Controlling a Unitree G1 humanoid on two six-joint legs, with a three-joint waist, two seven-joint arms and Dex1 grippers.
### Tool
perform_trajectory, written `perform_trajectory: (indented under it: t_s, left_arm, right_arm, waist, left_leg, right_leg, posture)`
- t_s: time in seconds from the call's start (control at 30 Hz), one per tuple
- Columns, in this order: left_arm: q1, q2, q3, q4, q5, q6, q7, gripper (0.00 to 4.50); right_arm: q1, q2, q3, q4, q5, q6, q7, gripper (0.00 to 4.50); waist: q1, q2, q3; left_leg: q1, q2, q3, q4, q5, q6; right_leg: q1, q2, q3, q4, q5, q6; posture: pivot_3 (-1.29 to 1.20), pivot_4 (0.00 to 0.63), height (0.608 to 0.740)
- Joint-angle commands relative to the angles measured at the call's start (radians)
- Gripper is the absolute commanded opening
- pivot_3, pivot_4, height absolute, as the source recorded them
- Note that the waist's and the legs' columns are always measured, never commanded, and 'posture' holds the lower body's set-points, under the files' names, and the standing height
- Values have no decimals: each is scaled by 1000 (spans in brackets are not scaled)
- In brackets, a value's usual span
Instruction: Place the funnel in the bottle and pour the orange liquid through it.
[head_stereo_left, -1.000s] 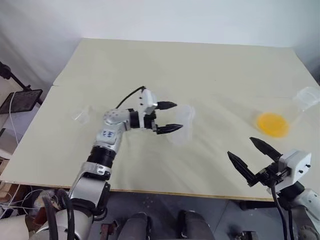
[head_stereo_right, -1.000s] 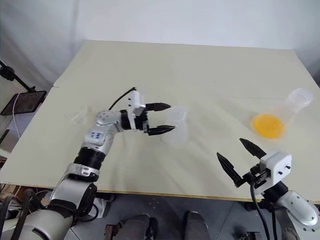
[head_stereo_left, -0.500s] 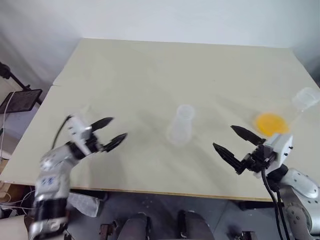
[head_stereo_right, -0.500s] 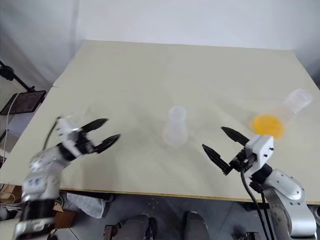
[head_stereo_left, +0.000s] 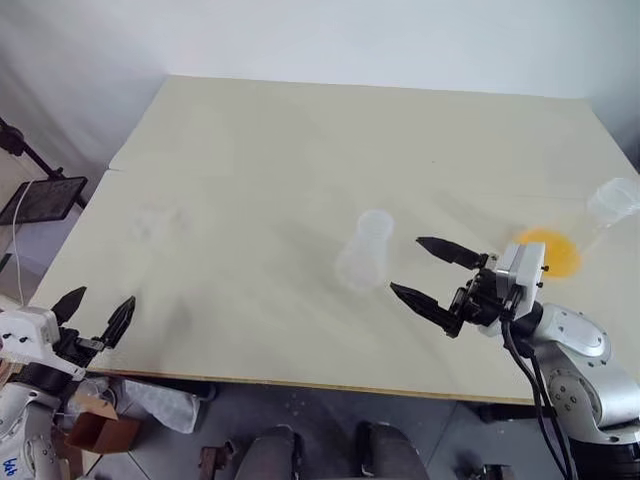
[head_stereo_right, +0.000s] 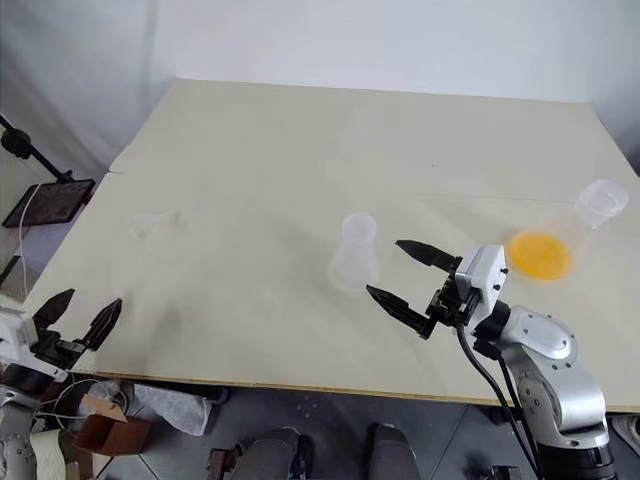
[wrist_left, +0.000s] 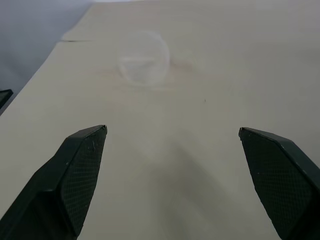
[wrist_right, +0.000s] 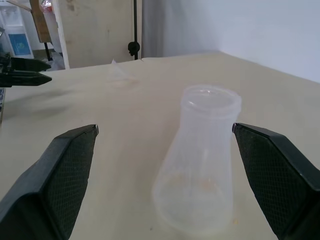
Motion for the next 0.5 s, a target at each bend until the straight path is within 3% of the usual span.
perform_trajectory:
  t_s: [0.03,0.2,0.37,0.5]
  left_arm:
    - [-48,19,-30,-35,-18,19,27,4493]
    - [-220,70,-156,67,100,78,112,4493]
    - [-462,50,-277,215,127,140,135,4493]
    - [-563,44,-323,330,176,140,190,4493]
  right_arm:
    - [0,-10,-5,-18,5,-5,9,4500]
    - [16,-5,-3,-19,-2,-1,4,4500]
    - [38,-4,-10,-36,-5,2,-8,4500]
    - [54,-1,-12,-56,-5,3,-23,4500]
  waist:
    - [0,0,0]
    - [3,0,0]
    - [3,-1,0]
    - [-7,-1,-1]
  left_leg:
    - [0,0,0,0,0,0]
    - [0,0,0,0,0,0]
    - [-1,0,1,0,0,0]
    - [0,-1,3,0,0,0]
  right_leg:
    - [0,0,0,0,0,0]
    - [0,1,-1,2,0,0]
    - [-1,3,-3,3,0,0]
    - [-2,6,-9,4,0,1]
  posture:
    - [0,150,740]
    - [0,150,740]
    - [0,150,740]
    - [0,150,740]
